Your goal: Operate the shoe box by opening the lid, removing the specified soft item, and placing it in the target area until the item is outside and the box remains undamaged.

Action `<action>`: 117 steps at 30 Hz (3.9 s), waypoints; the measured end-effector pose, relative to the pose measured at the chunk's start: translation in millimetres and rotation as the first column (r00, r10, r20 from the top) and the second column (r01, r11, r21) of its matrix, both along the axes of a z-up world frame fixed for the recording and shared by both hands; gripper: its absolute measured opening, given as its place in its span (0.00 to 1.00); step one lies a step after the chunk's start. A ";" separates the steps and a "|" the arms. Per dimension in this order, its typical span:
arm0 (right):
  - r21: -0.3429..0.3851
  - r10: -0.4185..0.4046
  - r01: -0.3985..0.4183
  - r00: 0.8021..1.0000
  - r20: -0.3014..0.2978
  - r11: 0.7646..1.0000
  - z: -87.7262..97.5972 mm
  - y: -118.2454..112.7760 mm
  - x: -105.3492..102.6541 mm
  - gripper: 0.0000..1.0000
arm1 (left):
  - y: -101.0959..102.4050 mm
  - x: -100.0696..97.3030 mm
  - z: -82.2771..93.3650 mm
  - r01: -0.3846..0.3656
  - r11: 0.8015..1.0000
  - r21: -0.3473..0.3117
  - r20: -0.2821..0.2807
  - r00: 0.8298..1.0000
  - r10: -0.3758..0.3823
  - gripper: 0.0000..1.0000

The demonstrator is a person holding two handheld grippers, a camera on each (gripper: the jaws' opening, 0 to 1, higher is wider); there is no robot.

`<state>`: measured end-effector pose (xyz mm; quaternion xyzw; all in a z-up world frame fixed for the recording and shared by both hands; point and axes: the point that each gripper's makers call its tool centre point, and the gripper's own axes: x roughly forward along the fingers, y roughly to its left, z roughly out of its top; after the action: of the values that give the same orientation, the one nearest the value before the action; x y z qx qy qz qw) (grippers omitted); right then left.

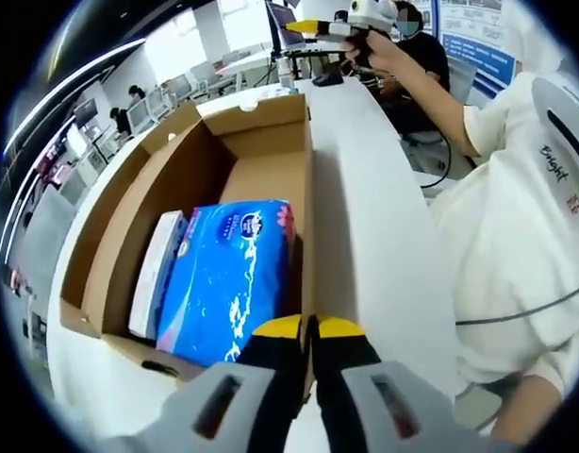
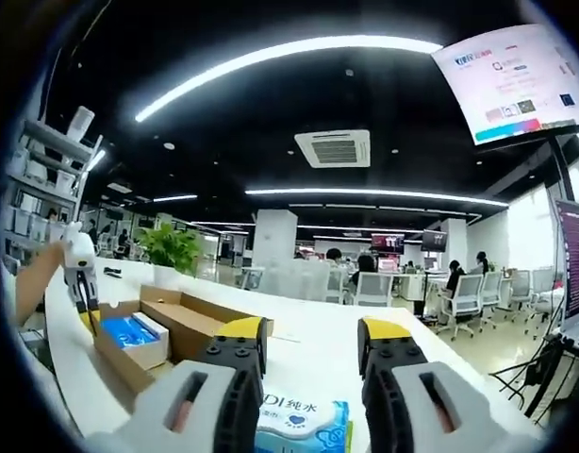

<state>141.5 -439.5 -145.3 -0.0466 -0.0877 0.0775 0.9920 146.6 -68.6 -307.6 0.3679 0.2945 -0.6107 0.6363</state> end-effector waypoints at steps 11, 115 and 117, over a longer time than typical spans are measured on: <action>-0.051 0.049 -0.050 0.998 -0.027 0.997 -5.9 22.1 6.8 0.38 | 2.0 -1.2 -0.6 -0.012 1.000 0.016 -0.007 1.000 0.012 0.03; -0.191 0.599 -0.666 0.738 -0.310 0.721 -45.6 221.2 52.4 0.36 | 1.8 -1.8 -1.1 0.028 1.000 0.005 0.031 0.999 -0.028 0.03; -0.190 0.604 -0.671 0.734 -0.311 0.717 -46.4 223.0 53.2 0.37 | 1.7 -1.9 -1.1 0.029 1.000 0.004 0.031 0.999 -0.029 0.03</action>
<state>194.7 -216.5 -191.8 -0.1489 0.0278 0.4333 0.8884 144.7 -66.9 -308.7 0.3831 0.2803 -0.6135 0.6311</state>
